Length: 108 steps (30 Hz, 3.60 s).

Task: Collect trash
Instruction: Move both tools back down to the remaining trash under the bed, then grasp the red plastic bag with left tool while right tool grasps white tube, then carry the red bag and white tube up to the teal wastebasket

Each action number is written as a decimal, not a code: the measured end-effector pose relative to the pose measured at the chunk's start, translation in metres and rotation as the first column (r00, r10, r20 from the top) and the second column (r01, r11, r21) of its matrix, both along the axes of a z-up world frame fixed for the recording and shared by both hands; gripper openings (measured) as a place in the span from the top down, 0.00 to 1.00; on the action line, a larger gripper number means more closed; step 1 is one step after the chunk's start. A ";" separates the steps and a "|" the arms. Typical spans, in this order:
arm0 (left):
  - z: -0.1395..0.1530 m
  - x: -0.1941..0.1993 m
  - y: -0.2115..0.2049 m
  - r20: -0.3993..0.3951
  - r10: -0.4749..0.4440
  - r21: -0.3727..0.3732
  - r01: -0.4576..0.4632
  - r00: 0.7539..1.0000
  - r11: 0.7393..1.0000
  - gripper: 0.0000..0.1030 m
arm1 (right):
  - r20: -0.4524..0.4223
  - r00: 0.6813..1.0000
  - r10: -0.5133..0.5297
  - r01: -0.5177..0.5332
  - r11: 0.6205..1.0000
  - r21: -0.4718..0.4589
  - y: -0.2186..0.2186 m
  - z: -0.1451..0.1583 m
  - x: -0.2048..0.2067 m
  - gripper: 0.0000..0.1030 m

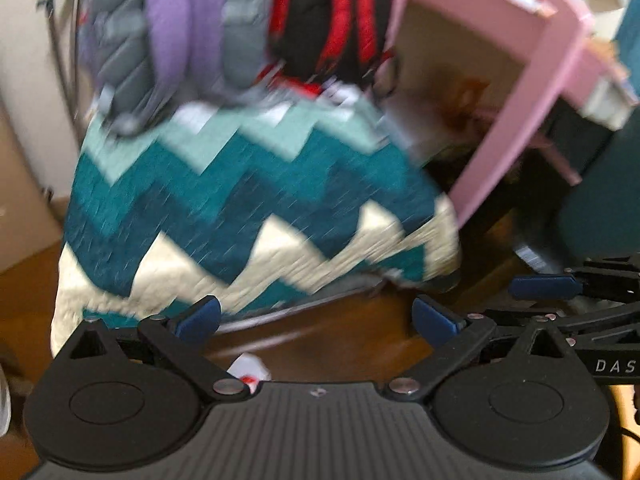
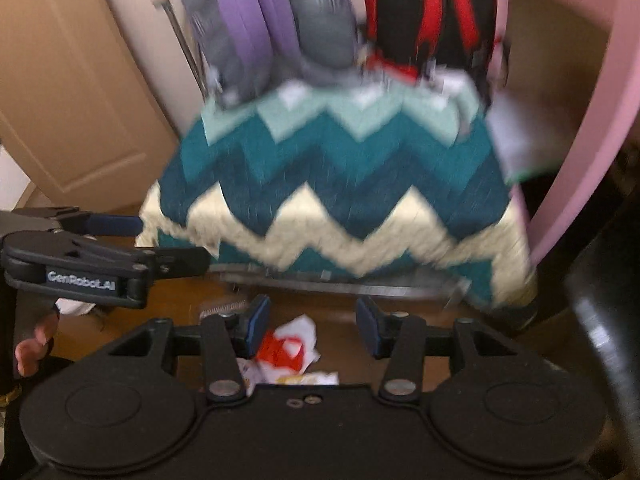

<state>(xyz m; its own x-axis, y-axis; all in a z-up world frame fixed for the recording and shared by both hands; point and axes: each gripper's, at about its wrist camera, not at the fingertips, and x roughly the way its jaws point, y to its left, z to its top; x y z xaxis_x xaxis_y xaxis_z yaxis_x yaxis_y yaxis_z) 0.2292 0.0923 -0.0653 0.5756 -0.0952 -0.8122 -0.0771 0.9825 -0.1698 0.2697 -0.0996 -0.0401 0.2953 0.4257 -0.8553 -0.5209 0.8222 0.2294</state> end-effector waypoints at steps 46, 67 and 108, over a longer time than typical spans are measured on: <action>-0.459 0.041 0.047 -0.588 -0.279 0.151 0.442 0.759 0.884 0.12 | -0.696 0.417 -0.585 0.408 0.805 -0.432 0.064 -0.496 0.038 0.48; -0.484 0.040 0.034 -0.556 -0.363 0.211 0.550 0.747 0.808 0.53 | -0.621 0.495 -0.608 0.359 0.794 -0.491 0.085 -0.499 0.039 0.50; -0.068 0.042 0.035 -0.121 -0.175 0.166 0.193 0.977 0.967 0.97 | 0.062 0.998 -0.028 0.032 0.997 -0.064 -0.027 -0.011 -0.009 0.52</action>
<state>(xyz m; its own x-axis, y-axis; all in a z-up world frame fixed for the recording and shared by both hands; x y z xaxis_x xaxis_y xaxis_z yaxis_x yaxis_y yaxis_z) 0.2713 0.1274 -0.1328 0.4725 -0.0421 -0.8803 0.0998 0.9950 0.0060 0.2605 -0.1264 -0.0508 0.3596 0.3601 -0.8609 -0.5072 0.8498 0.1436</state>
